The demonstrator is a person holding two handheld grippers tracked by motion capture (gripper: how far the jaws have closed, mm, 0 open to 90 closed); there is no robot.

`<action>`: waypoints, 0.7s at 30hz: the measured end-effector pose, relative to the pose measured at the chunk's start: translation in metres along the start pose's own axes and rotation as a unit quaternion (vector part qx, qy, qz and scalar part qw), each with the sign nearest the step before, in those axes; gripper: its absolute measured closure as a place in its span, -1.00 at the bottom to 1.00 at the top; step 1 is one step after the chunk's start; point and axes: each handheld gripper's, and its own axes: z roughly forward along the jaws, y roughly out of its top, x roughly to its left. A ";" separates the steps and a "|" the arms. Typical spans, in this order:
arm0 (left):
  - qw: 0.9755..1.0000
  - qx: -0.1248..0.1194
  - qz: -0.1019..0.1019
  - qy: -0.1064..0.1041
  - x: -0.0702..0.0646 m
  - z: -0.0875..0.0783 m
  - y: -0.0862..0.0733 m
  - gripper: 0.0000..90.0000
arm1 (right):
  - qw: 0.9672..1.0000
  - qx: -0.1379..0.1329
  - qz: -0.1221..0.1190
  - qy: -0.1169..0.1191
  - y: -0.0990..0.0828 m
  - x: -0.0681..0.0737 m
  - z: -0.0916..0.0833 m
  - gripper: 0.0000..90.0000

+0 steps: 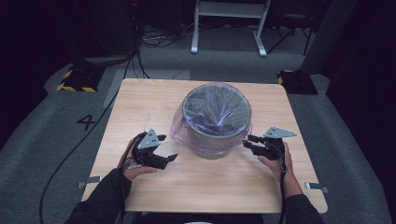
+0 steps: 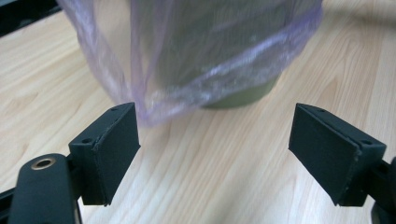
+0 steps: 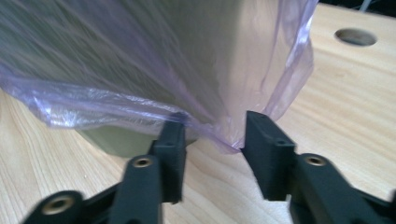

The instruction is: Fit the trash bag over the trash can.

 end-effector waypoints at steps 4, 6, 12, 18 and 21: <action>1.000 0.026 -0.002 0.006 0.000 0.000 -0.013 -0.65 | 1.000 0.003 -0.008 -0.001 0.004 0.002 -0.007 -0.11; 0.999 0.039 -0.005 0.006 0.001 0.002 -0.019 -0.65 | 1.000 0.004 -0.014 0.006 0.005 0.003 -0.010 -0.23; 0.998 0.064 -0.009 0.021 -0.003 0.004 -0.030 -0.65 | 0.999 0.005 -0.030 0.019 0.005 0.007 -0.019 -0.40; 0.997 0.074 -0.016 0.015 -0.009 0.002 -0.043 -0.65 | 0.999 0.000 -0.035 0.018 0.004 0.007 -0.026 -0.50; 0.997 0.072 -0.020 0.018 -0.010 0.001 -0.045 -0.65 | 0.999 -0.002 -0.040 0.012 0.003 0.008 -0.031 -0.50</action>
